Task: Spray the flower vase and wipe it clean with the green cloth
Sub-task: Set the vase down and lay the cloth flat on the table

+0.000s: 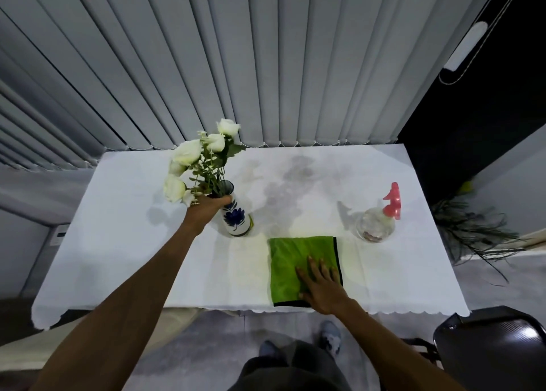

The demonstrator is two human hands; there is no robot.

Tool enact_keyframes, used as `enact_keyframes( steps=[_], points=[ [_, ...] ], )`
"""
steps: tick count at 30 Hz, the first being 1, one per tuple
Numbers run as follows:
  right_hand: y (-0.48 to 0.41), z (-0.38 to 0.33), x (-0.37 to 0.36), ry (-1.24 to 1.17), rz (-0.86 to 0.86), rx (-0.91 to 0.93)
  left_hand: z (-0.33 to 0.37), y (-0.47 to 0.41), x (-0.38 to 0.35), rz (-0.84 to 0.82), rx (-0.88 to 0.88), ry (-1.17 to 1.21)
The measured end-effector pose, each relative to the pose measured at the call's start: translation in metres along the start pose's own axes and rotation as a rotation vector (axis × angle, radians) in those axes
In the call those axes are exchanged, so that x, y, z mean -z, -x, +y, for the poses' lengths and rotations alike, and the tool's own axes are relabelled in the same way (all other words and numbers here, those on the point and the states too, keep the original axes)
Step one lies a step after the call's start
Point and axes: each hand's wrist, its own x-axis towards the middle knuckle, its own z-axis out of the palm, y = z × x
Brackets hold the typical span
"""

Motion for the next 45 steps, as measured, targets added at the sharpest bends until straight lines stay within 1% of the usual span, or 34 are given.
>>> enact_keyframes(
  steps=[1,6,15,21,30,38,42,45],
  points=[
    [0.003,0.000,0.004,-0.027,-0.025,0.019,-0.001,-0.003,0.000,-0.005,0.001,-0.012],
    [0.005,-0.002,0.007,-0.067,0.035,0.022,-0.002,-0.011,-0.003,-0.045,0.000,-0.018],
    [0.009,-0.003,0.013,-0.092,0.032,0.020,-0.003,-0.017,-0.008,-0.105,-0.011,-0.020],
    [0.007,-0.002,0.012,-0.082,0.019,0.024,-0.007,-0.016,-0.009,-0.136,0.066,-0.029],
    [0.007,-0.001,0.015,-0.115,0.015,0.020,-0.011,-0.010,-0.015,-0.154,0.062,-0.021],
    [0.006,0.000,0.009,-0.117,0.028,0.007,-0.009,0.001,-0.024,-0.271,0.157,0.128],
    [0.007,-0.001,0.006,-0.117,0.052,0.011,-0.011,-0.002,-0.020,-0.259,0.184,0.177],
    [0.006,0.001,0.002,-0.113,0.081,0.028,-0.012,-0.001,-0.023,-0.284,0.209,0.208]
  ],
)
